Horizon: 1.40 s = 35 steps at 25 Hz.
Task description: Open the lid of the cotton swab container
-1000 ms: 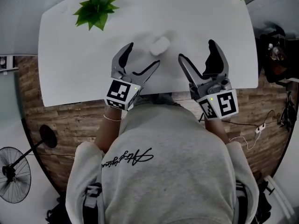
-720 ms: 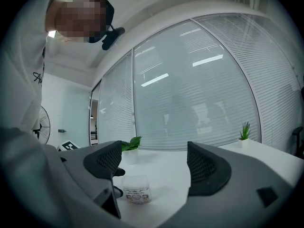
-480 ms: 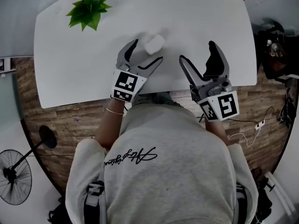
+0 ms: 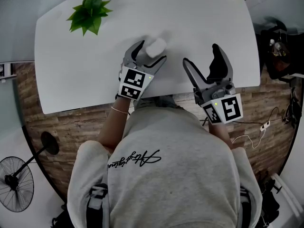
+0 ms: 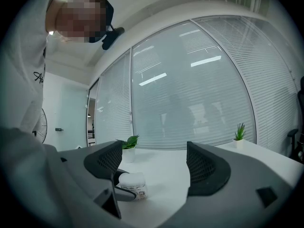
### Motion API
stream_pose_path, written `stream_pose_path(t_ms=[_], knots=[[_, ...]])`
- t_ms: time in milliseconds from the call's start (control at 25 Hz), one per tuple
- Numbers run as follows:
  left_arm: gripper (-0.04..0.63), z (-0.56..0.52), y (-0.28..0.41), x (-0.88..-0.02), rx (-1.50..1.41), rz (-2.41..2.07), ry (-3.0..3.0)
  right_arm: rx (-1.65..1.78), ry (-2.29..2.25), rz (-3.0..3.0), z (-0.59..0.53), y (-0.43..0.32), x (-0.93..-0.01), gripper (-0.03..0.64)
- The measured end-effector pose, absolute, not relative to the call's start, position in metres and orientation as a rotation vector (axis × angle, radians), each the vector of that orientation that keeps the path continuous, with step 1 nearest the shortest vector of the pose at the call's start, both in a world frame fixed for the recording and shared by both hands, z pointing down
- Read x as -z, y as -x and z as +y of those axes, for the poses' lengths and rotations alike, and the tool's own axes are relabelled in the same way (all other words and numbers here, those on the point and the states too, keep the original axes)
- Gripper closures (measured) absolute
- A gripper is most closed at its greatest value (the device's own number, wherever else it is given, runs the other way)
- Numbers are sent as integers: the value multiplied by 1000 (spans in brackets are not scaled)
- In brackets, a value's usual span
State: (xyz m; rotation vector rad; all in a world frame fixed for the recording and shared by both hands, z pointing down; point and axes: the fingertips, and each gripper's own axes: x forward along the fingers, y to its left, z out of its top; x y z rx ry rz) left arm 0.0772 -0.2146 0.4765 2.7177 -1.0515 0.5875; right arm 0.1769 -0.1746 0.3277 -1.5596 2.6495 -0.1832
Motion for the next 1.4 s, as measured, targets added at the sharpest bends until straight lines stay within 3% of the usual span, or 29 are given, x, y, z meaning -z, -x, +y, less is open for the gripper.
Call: stream_pose_path(t_ms=[480,640,1400], knots=[[306,-221,-79,-480,-602,-1032,-2720,168,1588,2632,-172,-177,-324,210],[369,-220,-78,-481,-634,-1009,-2736,161,1594,2625,-172,-176,-321,212],[381,-212,-76,-472,-620,-841,-2798,129,1572,2654,-175,-152,-316,216]])
